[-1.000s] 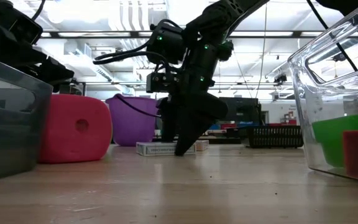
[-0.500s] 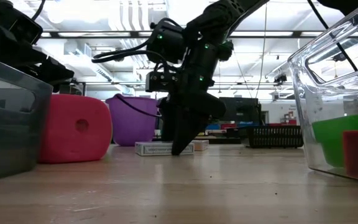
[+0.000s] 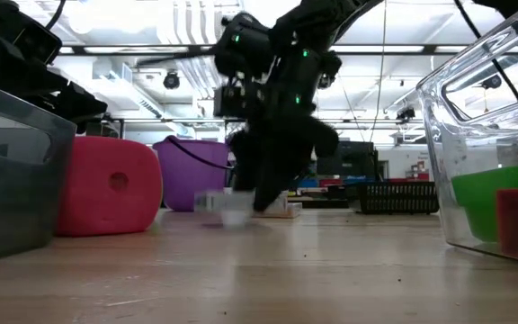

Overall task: Pick & Place Toys
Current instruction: Put the blue deck of cards into the black basket

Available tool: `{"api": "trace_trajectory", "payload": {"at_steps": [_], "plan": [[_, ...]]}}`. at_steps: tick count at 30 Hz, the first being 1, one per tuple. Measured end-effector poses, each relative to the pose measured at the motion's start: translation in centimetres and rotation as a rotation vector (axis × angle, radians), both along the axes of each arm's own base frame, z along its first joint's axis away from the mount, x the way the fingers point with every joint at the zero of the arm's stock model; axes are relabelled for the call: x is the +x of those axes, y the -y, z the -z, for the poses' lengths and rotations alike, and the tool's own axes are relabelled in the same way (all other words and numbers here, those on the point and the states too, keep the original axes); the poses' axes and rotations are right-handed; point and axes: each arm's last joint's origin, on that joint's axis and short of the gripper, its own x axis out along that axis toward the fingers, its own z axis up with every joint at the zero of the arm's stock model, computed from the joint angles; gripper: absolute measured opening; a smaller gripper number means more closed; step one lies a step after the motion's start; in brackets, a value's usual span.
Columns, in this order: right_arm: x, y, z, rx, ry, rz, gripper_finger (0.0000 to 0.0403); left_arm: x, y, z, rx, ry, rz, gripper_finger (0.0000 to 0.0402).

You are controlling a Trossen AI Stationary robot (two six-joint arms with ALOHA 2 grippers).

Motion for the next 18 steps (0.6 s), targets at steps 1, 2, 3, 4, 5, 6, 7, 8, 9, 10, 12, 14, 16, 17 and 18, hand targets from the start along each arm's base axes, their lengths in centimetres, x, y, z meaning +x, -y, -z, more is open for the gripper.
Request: {"api": "trace_trajectory", "payload": {"at_steps": [1,2,3,4,5,6,7,8,9,10,12,14,16,17,18], "plan": [[-0.1,0.0,-0.6,0.014,0.014,-0.006,0.0293,0.0,0.0,0.0,0.0,0.0,0.0,0.0301],[-0.2,-0.1,-1.1,0.027,0.029,-0.013,0.0293,0.0,0.0,0.0,0.0,0.0,0.0,0.0301],[-0.2,-0.1,-1.6,0.045,0.054,-0.025,0.0293,0.0,0.0,0.0,0.0,0.0,0.0,0.0301],[-0.3,-0.2,-2.1,0.062,0.082,-0.036,0.0293,0.0,0.0,0.0,0.0,0.0,0.0,0.0301],[-0.5,-0.2,-2.4,0.08,0.104,-0.046,0.0293,0.0,0.0,0.0,0.0,0.0,0.0,0.0301],[-0.7,-0.3,-2.6,0.099,0.129,-0.057,0.0293,0.0,0.0,0.0,0.0,0.0,0.0,0.0301],[-1.0,-0.4,-3.0,0.117,0.16,-0.068,0.0293,0.0,0.0,0.0,0.0,0.0,0.0,0.0301],[-1.3,-0.4,-3.2,0.132,0.19,-0.079,0.0293,0.0,0.0,0.0,0.0,0.0,0.0,0.0301],[-1.6,-0.5,-3.5,0.142,0.226,-0.087,0.0293,0.0,0.0,0.0,0.0,0.0,0.0,0.0301],[-1.9,-0.5,-4.0,0.148,0.266,-0.091,0.0293,0.0,0.0,0.0,0.0,0.0,0.0,0.0301],[-2.7,-0.5,-4.6,0.155,0.36,-0.096,0.0293,0.0,0.0,0.0,0.0,0.0,0.0,0.0301],[-3.8,-0.5,-4.9,0.162,0.448,-0.092,0.0293,0.0,0.0,0.0,0.0,0.0,0.0,0.0301],[-5.0,-0.5,-5.0,0.17,0.536,-0.086,0.0293,0.0,0.0,0.0,0.0,0.0,0.0,0.0301],[-5.7,-0.5,-5.1,0.175,0.578,-0.083,0.0293,0.0,0.0,0.0,0.0,0.0,0.0,0.0301],[-6.4,-0.5,-5.2,0.18,0.627,-0.082,0.0293,0.0,0.0,0.0,0.0,0.0,-0.001,0.0301]]}}
